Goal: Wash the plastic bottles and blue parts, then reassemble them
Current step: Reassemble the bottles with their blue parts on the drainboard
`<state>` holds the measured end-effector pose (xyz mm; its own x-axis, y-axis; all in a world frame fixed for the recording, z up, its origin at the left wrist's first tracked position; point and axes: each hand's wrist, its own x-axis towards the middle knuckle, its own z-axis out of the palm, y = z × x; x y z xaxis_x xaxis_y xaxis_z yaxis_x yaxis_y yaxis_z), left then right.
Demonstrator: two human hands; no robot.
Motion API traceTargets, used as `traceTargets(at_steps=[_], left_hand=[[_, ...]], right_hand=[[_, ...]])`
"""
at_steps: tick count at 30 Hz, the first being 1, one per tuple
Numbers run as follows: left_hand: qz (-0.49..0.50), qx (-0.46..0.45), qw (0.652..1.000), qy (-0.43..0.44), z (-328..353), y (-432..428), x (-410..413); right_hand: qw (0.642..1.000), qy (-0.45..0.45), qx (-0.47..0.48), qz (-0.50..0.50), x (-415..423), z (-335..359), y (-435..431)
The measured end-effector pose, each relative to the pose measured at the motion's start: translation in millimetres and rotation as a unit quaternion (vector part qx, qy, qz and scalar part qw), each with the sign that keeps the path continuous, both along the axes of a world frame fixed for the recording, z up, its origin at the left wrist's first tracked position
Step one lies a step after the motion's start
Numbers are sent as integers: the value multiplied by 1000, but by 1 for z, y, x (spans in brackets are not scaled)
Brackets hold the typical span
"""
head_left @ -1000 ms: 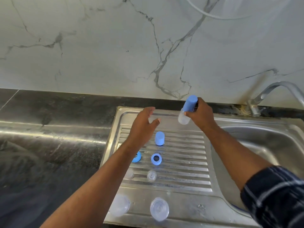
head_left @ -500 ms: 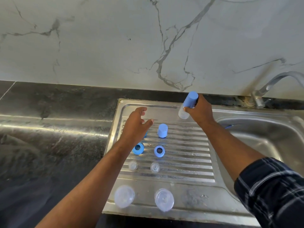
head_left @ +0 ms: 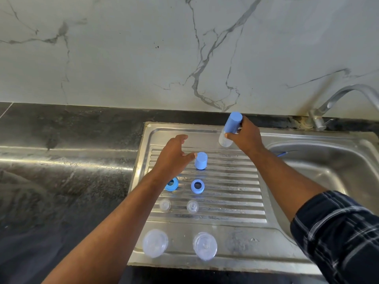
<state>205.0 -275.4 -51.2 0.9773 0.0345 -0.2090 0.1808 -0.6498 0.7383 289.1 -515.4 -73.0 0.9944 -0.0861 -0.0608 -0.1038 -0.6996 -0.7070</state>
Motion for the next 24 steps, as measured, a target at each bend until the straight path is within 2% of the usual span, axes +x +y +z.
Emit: traceTargets(at_steps=[6, 9, 11, 13, 15, 17, 21, 24], left_hand=[[-20, 17, 999, -40, -1, -8, 10], [-41, 42, 997, -46, -4, -15, 17], [-70, 73, 994, -50, -8, -20, 22], [-108, 106, 987, -51, -10, -26, 24], [-142, 136, 979, -60, -11, -31, 25], [-151, 153, 973, -83, -11, -35, 24], [-172, 154, 969, -86, -13, -34, 16], [-228, 158, 959, -50, -18, -28, 7]], right_hand=[[1000, 13, -17, -20, -11, -1, -9], [997, -27, -43, -55, -44, -7, -9], [998, -55, -36, 2, -77, -16, 1], [990, -45, -25, 132, -109, -25, 17], [964, 13, -31, 262, -130, -31, 33], [932, 77, -74, 346, -142, -34, 46], [914, 104, -128, 371, -154, -40, 62], [930, 110, -95, 338, -159, -45, 62]])
